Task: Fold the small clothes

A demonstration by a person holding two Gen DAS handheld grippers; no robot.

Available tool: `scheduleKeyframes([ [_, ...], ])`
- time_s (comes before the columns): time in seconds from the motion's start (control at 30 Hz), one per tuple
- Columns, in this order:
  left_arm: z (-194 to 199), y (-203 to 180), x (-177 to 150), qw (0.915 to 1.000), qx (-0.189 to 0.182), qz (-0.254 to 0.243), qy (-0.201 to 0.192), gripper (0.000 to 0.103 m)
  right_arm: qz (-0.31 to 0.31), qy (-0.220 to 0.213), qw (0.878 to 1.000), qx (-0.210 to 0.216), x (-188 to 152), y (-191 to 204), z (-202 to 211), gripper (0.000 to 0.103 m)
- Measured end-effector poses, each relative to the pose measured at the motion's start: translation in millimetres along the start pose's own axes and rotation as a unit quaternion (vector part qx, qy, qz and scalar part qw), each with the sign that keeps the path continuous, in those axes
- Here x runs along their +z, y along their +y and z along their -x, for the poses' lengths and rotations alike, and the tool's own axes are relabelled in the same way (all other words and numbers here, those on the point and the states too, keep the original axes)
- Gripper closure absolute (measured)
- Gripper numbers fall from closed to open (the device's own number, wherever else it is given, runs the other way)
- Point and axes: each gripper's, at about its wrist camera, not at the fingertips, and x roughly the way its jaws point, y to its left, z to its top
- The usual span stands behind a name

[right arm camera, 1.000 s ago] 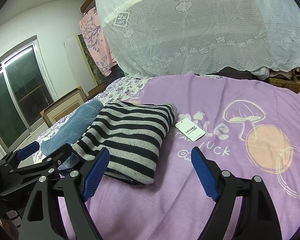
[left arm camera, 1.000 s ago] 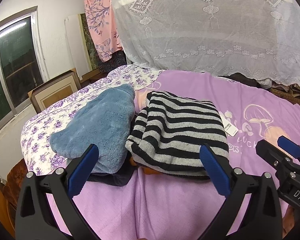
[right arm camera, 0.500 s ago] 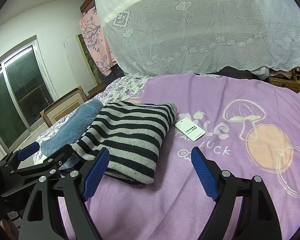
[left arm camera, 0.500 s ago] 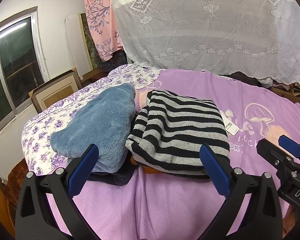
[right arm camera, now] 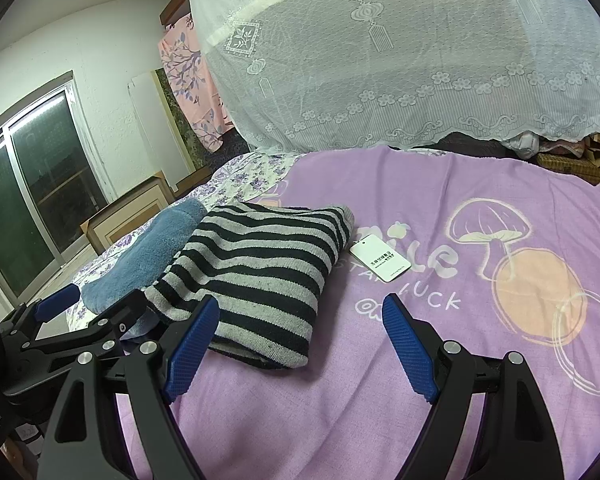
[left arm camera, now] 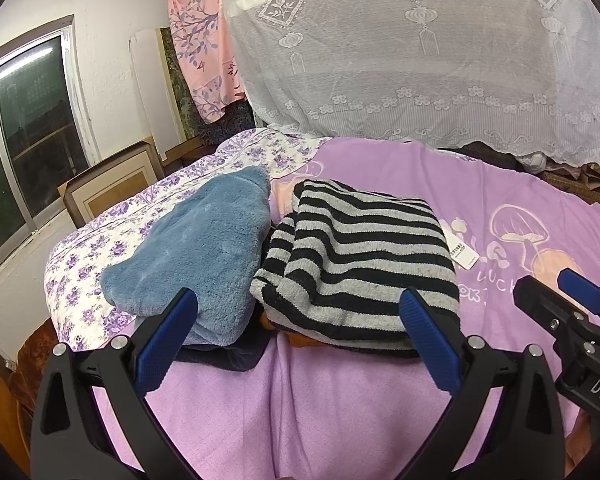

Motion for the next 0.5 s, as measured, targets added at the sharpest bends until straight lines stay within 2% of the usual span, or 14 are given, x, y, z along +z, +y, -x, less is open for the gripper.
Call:
scheduleKeyframes([
  [0.5,-0.1,0.2,0.1,1.0,0.0,-0.001,0.0,0.005,0.001,-0.003,1.0,0.001,-0.9,0.5,0.3,0.019],
])
